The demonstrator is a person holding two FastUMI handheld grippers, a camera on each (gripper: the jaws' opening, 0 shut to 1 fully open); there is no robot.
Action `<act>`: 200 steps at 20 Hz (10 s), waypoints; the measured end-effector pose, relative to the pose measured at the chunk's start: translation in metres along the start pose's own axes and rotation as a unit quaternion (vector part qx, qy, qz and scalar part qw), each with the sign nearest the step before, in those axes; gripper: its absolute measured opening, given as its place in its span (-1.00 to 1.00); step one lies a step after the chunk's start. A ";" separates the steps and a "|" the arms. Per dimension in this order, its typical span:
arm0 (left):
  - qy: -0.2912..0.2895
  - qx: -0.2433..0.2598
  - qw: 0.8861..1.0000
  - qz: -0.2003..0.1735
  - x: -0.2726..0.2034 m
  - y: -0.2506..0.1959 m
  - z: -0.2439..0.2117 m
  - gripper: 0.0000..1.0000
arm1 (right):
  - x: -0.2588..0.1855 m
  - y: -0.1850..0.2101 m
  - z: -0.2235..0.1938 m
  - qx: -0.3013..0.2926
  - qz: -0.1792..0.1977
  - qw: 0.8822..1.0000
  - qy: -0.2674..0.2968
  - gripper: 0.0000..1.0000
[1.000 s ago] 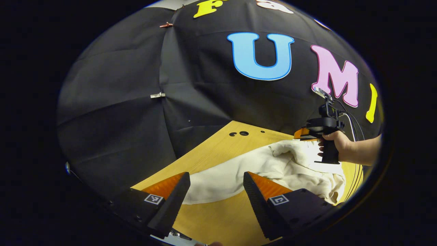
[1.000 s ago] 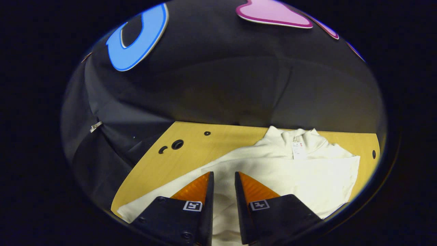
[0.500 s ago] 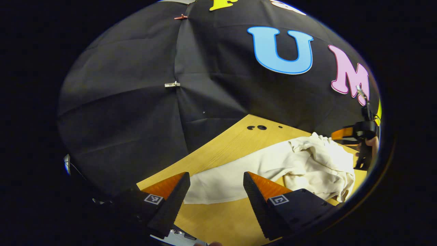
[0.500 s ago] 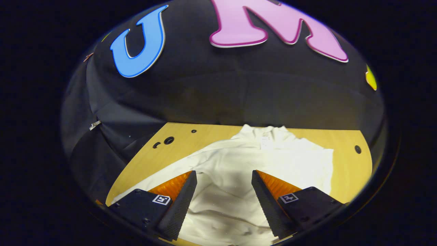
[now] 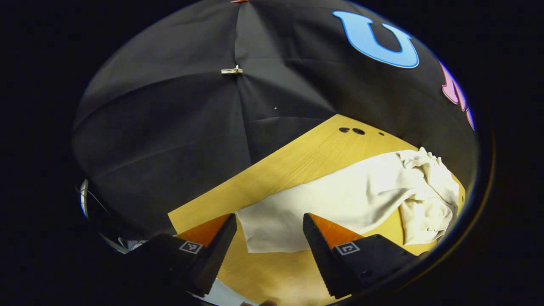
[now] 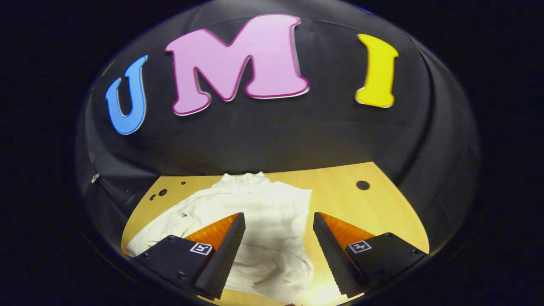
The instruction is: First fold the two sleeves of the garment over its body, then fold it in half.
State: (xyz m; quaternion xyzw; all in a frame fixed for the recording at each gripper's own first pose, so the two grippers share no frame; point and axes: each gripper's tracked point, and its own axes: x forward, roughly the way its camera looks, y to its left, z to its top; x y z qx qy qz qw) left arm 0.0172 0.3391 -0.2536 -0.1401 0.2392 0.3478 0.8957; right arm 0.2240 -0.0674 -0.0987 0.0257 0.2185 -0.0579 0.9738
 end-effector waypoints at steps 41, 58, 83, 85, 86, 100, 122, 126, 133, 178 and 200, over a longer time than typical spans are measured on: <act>-0.044 -0.011 0.991 -0.123 0.037 -0.193 0.184 -0.87 | -0.119 -0.200 -0.125 0.086 -0.135 0.986 0.043 0.96; -0.092 0.137 0.886 -0.434 -0.118 -0.625 0.116 -0.89 | -0.083 -0.213 -0.142 0.100 -0.116 0.986 0.061 0.96; 0.043 0.164 0.940 -0.295 -0.063 -0.356 -0.026 0.95 | -0.024 -0.051 -0.187 0.080 0.024 0.988 0.127 0.96; 0.064 0.148 0.950 -0.267 -0.050 -0.320 -0.035 0.96 | -0.019 -0.037 -0.198 0.073 0.033 0.987 0.142 0.96; 0.070 0.145 0.953 -0.256 -0.042 -0.309 -0.041 0.96 | -0.018 -0.031 -0.205 0.070 0.036 0.986 0.149 0.96; 0.077 0.215 0.945 -0.233 -0.035 -0.292 -0.084 0.80 | -0.007 -0.021 -0.245 0.003 0.006 0.983 0.186 0.93; 0.049 0.168 0.928 -0.330 -0.085 -0.355 -0.019 -0.88 | 0.024 0.009 -0.155 0.048 0.094 0.986 0.131 -0.86; 0.020 0.151 0.922 -0.356 -0.093 -0.389 0.029 -0.88 | 0.055 0.016 -0.097 0.052 0.106 0.989 0.089 -0.87; -0.034 0.129 0.918 -0.373 -0.074 -0.458 0.107 -0.80 | 0.113 0.033 -0.015 0.035 0.122 0.991 0.032 -0.87; -0.212 0.170 0.869 -0.414 -0.195 -0.328 0.198 0.95 | -0.064 0.023 0.074 -0.013 -0.003 0.990 -0.138 0.96; -0.272 0.096 0.860 -0.420 -0.312 -0.166 0.101 0.94 | -0.295 0.024 -0.039 -0.011 -0.007 0.987 -0.160 0.96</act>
